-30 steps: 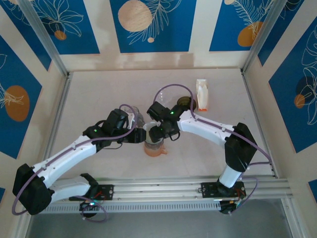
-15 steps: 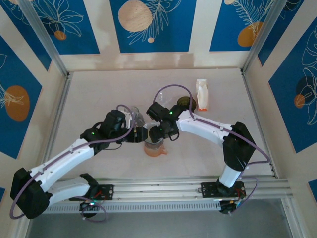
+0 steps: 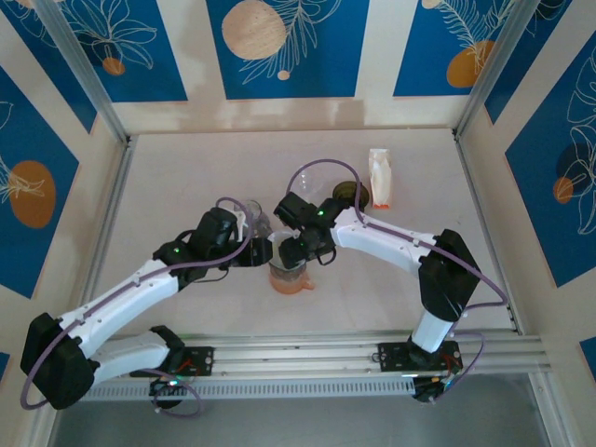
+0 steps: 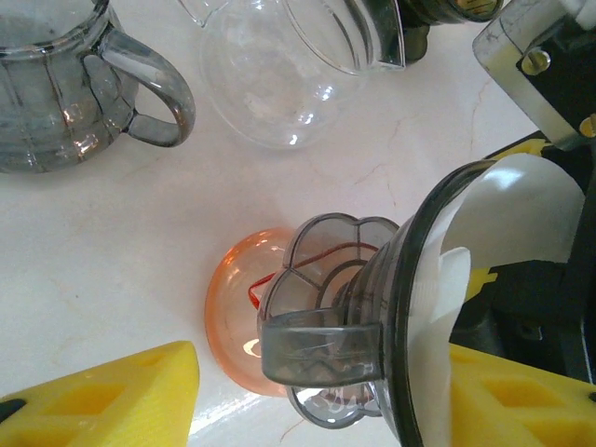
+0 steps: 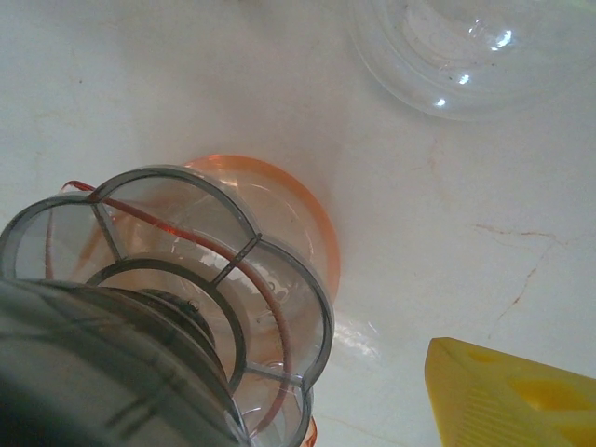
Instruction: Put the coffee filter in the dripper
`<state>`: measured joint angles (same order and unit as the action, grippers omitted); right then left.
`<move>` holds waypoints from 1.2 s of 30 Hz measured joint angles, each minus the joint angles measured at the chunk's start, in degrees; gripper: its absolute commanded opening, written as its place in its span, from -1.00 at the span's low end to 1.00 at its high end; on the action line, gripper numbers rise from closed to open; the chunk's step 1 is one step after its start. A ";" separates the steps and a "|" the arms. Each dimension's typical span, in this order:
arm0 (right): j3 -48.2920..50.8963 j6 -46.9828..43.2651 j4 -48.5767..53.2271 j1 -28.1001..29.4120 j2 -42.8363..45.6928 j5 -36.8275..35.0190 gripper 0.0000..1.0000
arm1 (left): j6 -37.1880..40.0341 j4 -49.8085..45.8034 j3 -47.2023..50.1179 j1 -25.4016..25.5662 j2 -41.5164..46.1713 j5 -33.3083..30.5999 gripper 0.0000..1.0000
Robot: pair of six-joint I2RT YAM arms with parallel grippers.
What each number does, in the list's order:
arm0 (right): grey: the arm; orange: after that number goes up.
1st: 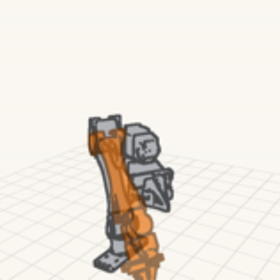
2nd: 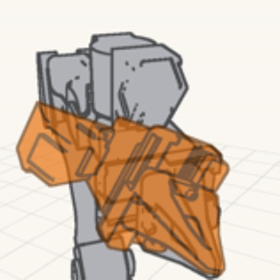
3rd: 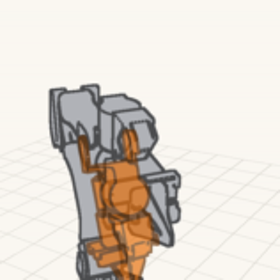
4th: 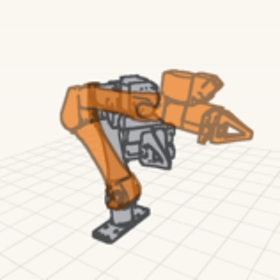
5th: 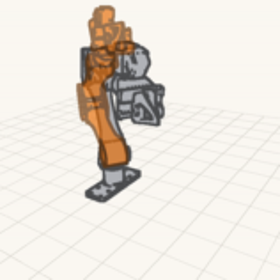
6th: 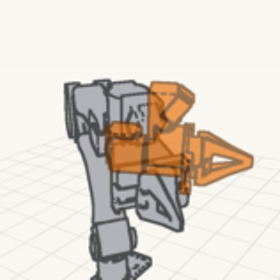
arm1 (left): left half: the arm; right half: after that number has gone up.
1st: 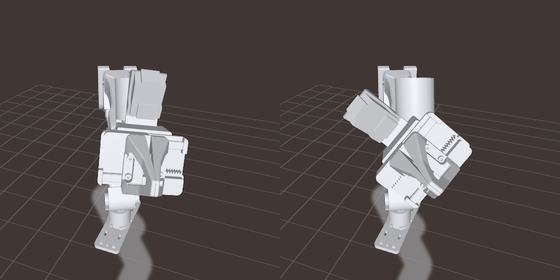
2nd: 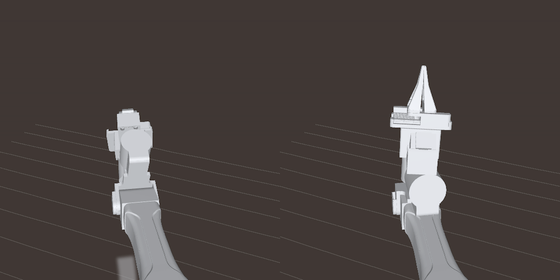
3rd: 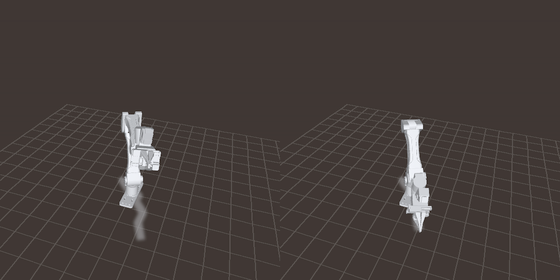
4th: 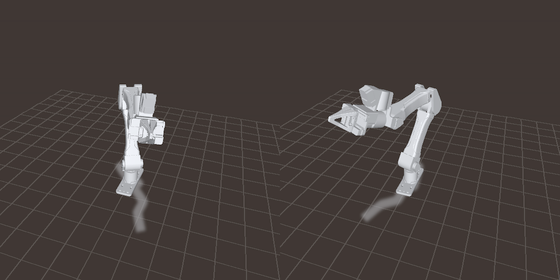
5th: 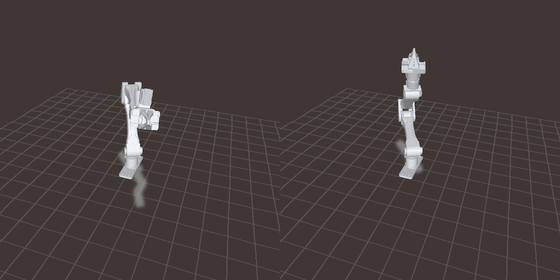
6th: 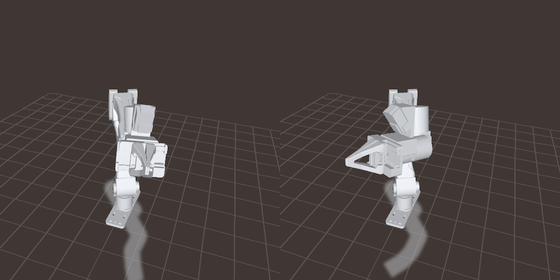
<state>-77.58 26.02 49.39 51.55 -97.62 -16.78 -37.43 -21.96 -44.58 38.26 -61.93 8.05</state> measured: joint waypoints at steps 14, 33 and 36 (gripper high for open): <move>0.00 0.00 -2.03 0.07 2.40 -1.22 0.44 | 0.02 0.09 -0.07 -0.02 -0.02 0.00 0.20; 8.50 2.71 -4.28 -3.85 16.09 -0.87 0.44 | -0.17 0.17 -0.02 -0.02 -0.07 0.44 0.20; 8.63 2.82 -4.74 -3.85 16.09 -0.85 0.44 | -0.20 0.17 -0.02 -0.02 -0.07 0.42 0.19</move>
<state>-68.95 28.84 44.64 47.70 -81.54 -17.63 -37.63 -21.78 -44.60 38.24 -62.00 8.47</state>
